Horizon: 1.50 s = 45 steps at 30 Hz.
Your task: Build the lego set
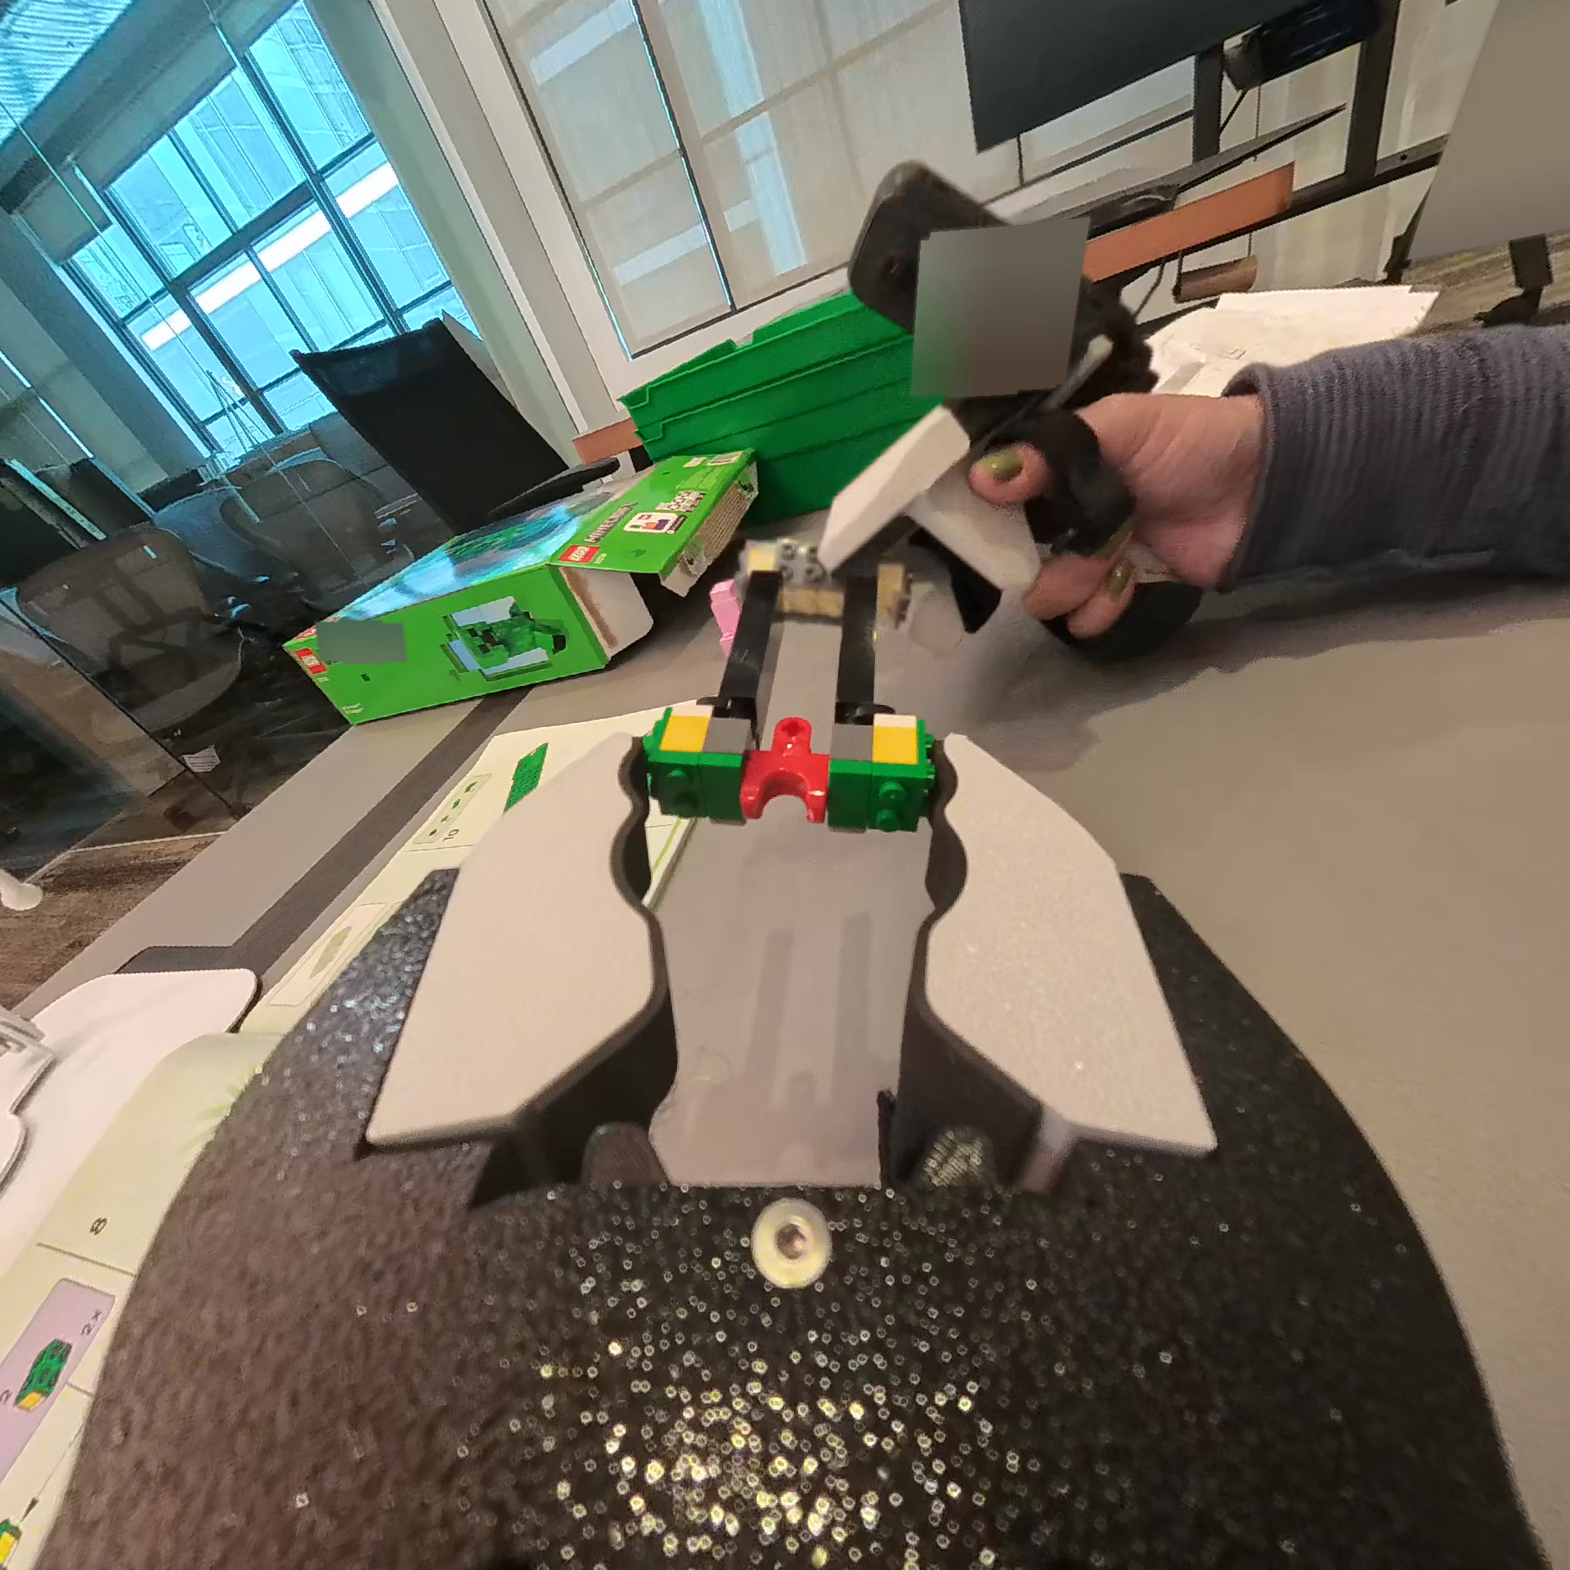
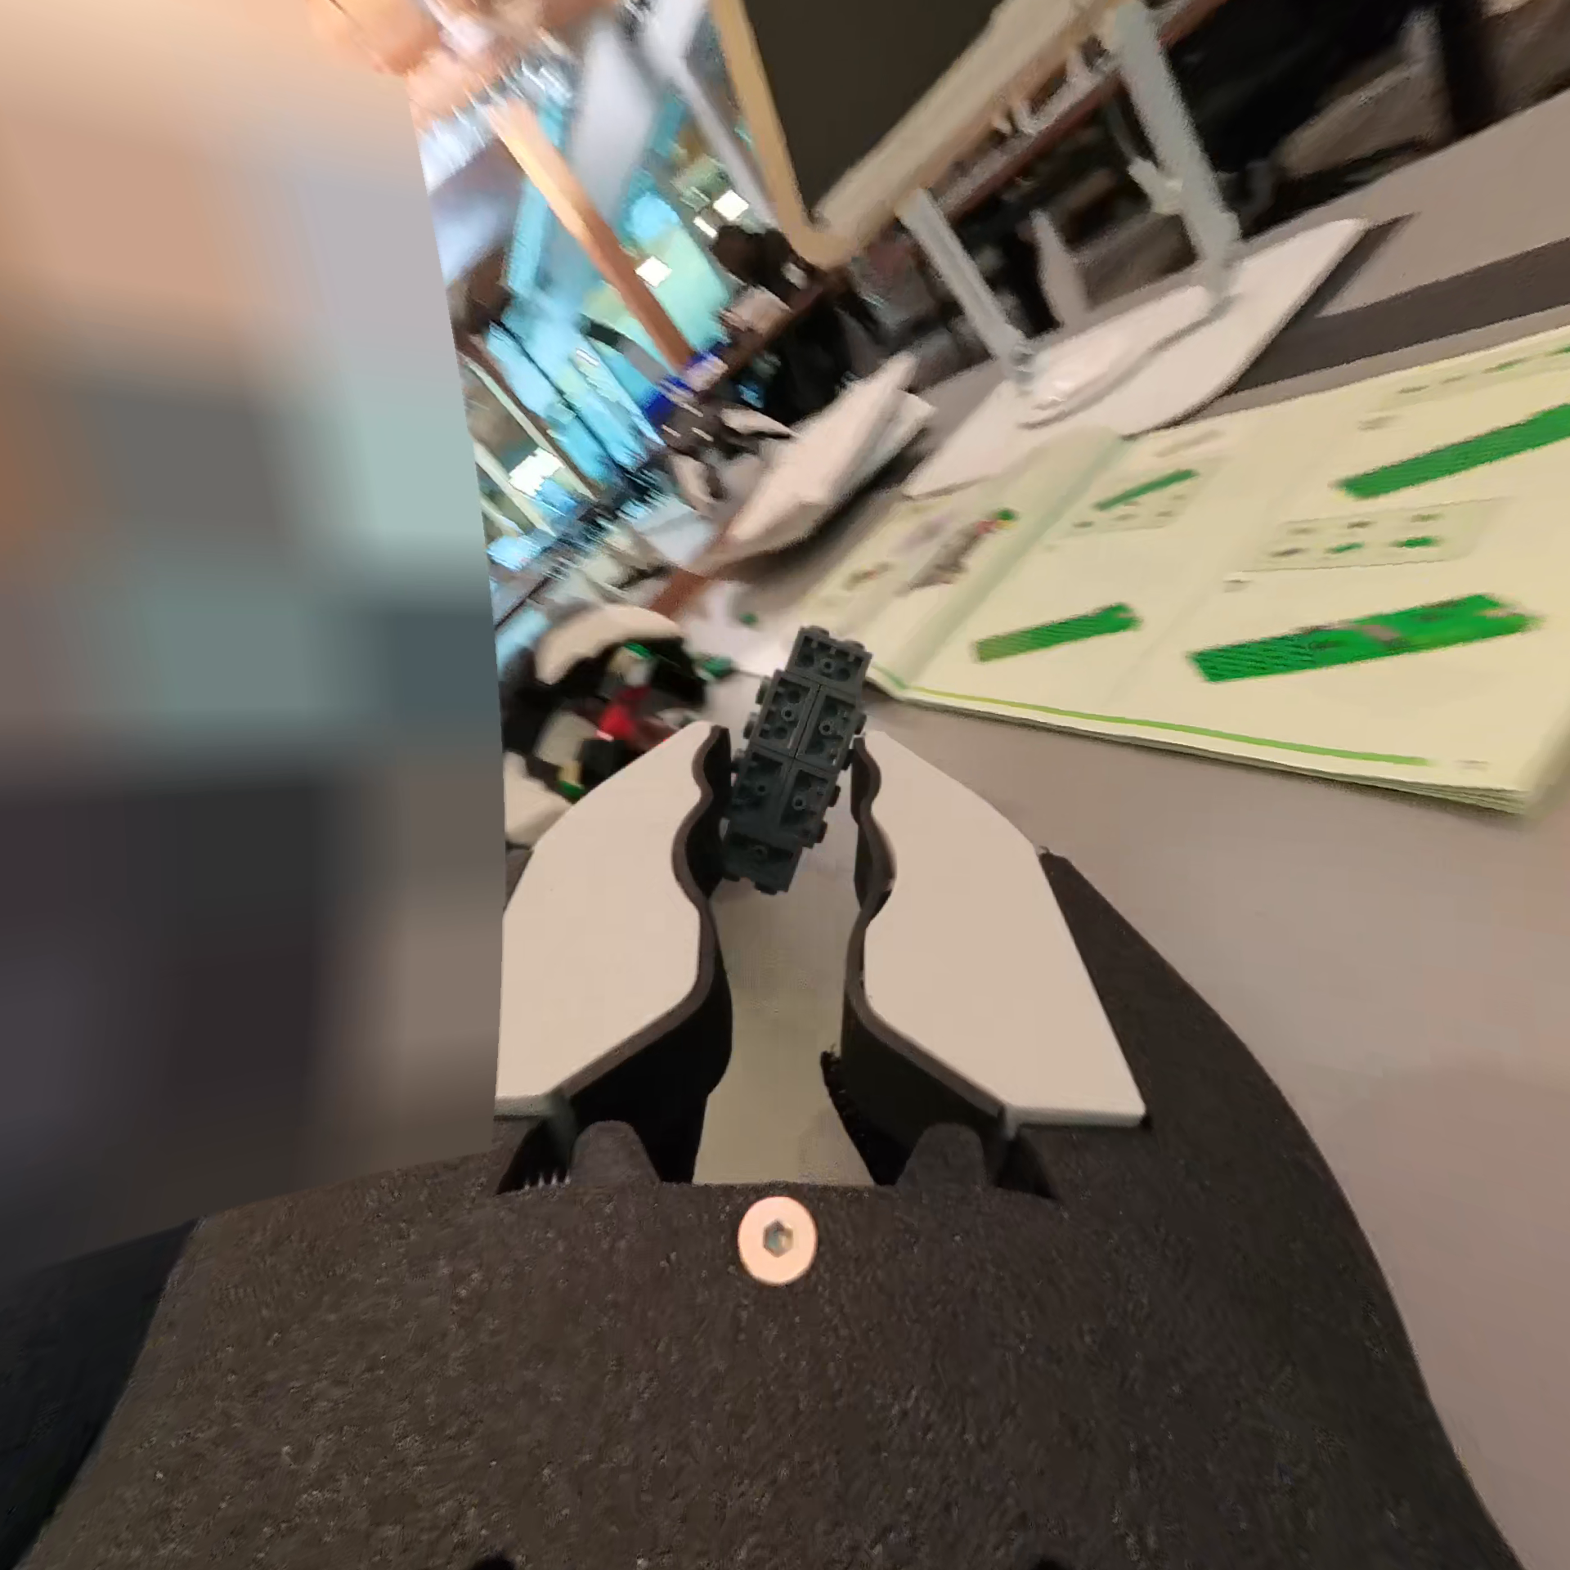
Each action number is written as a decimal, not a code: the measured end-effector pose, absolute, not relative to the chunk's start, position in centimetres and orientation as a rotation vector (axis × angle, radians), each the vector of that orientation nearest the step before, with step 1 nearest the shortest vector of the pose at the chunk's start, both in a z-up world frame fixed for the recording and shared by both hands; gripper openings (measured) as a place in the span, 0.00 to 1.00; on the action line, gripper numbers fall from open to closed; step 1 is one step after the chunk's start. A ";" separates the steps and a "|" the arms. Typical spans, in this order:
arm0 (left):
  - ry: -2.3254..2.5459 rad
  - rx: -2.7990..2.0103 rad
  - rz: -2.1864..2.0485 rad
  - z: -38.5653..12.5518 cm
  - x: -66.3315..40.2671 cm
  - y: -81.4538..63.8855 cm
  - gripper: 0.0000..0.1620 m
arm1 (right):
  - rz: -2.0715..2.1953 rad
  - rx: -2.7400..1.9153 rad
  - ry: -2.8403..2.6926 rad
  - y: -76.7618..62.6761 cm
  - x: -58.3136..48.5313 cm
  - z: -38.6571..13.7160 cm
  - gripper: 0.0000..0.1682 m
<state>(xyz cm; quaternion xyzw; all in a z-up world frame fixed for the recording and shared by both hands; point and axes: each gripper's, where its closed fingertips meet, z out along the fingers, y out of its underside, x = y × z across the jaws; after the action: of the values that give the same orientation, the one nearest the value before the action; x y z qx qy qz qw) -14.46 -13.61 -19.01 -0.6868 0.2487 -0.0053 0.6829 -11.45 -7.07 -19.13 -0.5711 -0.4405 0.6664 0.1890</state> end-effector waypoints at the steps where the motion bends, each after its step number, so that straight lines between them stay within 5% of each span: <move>1: 0.555 -1.540 -0.013 -19.0 -14.5 -13.6 0.39 | 1.756 -1.636 -1.280 -6.5 -11.3 -19.9 0.16; 9: 0.553 -1.539 -0.014 -19.0 -14.5 -13.6 0.39 | 1.209 -1.656 -1.554 -5.6 -11.1 -23.4 0.16; 26: 0.545 -1.537 -0.018 -18.9 -14.6 -13.5 0.39 | 0.715 -1.572 -1.820 -5.6 -10.7 -26.9 0.16; 38: 0.427 -1.475 0.038 -17.4 -16.5 -13.7 0.39 | 0.851 -1.541 -1.629 -4.9 -11.1 -23.8 0.26; 45: 0.408 -1.353 0.302 -15.2 -17.6 -14.7 0.39 | 1.734 -1.509 -1.369 -12.3 -13.6 -17.4 0.29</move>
<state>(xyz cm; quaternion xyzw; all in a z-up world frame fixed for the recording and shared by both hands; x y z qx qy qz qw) -17.58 -14.66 -15.23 -0.6192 0.1866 0.1383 0.7501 -13.63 -12.30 -17.37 -0.5486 -0.4979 0.6307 0.2309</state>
